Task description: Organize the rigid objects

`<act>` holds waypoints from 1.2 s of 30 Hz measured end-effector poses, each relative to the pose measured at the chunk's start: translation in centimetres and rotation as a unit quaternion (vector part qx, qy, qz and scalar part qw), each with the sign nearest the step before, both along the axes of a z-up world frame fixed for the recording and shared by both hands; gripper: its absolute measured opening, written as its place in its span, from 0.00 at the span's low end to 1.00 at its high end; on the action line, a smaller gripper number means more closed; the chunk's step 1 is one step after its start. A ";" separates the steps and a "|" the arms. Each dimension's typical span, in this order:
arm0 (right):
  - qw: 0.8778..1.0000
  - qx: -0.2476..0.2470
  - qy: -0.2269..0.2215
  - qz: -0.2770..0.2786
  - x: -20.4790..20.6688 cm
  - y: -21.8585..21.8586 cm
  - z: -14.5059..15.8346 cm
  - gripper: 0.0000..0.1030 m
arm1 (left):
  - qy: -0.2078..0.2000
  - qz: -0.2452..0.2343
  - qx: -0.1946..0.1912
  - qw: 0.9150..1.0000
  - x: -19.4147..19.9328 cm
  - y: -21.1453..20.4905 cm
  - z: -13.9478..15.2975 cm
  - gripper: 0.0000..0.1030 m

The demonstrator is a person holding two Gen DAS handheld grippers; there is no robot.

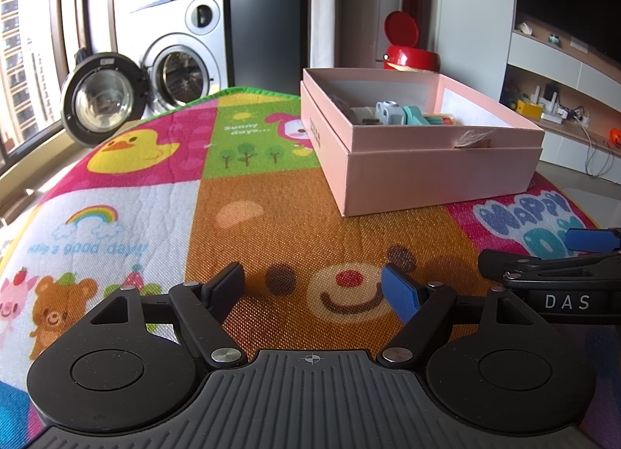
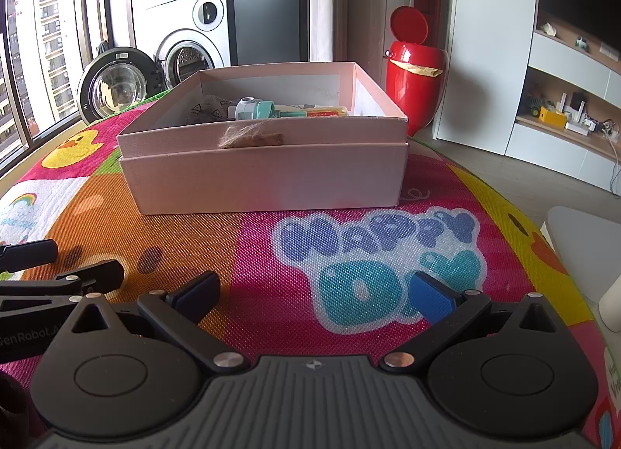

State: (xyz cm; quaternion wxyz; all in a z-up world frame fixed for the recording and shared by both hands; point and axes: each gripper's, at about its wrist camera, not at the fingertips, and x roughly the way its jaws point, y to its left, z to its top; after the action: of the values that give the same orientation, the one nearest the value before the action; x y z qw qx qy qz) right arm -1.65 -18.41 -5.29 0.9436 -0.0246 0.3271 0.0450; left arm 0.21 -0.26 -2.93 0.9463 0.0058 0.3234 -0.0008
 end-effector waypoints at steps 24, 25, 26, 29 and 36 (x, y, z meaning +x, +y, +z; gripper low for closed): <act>1.000 0.000 0.000 0.000 0.0 0.0 0.0 1.00 | 0.001 -0.002 -0.006 1.000 0.1 0.2 0.0 0.81; 1.000 0.000 0.000 0.000 0.0 0.0 0.0 1.00 | 0.001 -0.002 -0.007 1.000 0.1 0.2 0.0 0.81; 1.000 0.000 0.000 0.000 0.0 0.0 0.0 1.00 | 0.001 -0.002 -0.006 1.000 0.1 0.2 0.0 0.81; 1.000 0.000 0.000 0.000 0.0 0.0 0.0 1.00 | 0.001 -0.002 -0.005 1.000 0.1 0.1 0.0 0.81; 1.000 0.000 0.000 0.000 0.0 0.0 0.0 1.00 | 0.001 -0.002 -0.005 1.000 0.1 0.1 0.0 0.81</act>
State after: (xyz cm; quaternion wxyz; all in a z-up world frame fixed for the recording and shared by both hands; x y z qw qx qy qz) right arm -1.67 -18.40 -5.27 0.9436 -0.0249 0.3272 0.0448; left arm 0.27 -0.15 -2.91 0.9460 0.0018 0.3242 -0.0047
